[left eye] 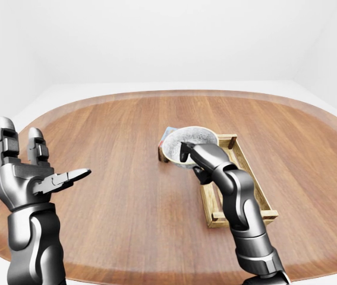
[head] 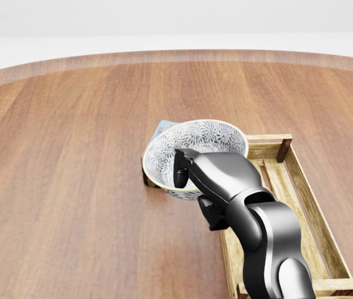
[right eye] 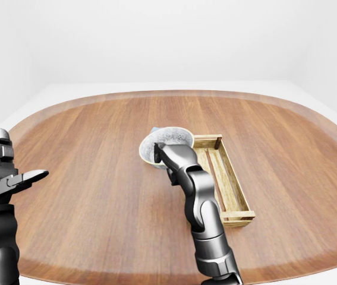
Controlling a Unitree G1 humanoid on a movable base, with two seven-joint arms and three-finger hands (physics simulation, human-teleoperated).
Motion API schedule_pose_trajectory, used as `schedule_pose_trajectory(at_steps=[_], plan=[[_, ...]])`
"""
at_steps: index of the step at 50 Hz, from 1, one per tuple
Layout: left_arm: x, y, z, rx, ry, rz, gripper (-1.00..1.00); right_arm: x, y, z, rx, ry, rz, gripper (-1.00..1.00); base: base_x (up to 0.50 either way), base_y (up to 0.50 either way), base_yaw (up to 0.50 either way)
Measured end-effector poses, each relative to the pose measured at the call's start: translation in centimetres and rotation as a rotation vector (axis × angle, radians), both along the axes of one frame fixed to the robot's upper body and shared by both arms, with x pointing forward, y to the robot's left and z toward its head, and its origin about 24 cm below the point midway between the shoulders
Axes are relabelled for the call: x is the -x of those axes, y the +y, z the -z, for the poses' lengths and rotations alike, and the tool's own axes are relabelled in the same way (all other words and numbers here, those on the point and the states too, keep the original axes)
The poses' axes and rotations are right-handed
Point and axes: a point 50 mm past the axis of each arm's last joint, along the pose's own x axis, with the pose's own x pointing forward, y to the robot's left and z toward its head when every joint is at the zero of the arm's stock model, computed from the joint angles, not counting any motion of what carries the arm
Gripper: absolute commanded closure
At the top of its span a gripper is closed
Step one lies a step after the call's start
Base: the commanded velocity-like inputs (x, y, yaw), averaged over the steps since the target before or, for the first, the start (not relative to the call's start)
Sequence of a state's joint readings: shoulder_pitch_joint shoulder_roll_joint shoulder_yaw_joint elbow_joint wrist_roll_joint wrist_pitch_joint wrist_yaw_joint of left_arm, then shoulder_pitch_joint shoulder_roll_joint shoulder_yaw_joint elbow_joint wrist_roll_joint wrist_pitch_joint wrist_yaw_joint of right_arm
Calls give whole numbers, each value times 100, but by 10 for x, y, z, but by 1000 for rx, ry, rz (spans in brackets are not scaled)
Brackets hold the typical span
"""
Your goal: Pick up the bowl on the left and put it in the tray.
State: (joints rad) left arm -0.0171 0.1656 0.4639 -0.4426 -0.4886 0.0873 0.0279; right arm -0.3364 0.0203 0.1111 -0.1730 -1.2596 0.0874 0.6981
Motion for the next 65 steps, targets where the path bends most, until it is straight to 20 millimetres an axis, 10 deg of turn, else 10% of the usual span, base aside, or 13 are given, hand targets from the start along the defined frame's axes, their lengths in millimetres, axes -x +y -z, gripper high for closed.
schedule_pose_trajectory(at_steps=[48, 65], plan=[[-1, -4, 3, -6, 13, 8, -100, 37, -90, 23, -182, 44, 195, 100, 0, 0, 0], [-1, -5, 3, -8, 15, 10, -100, 18, -95, 13, -253, -69, 217, 100, 0, 0, 0]])
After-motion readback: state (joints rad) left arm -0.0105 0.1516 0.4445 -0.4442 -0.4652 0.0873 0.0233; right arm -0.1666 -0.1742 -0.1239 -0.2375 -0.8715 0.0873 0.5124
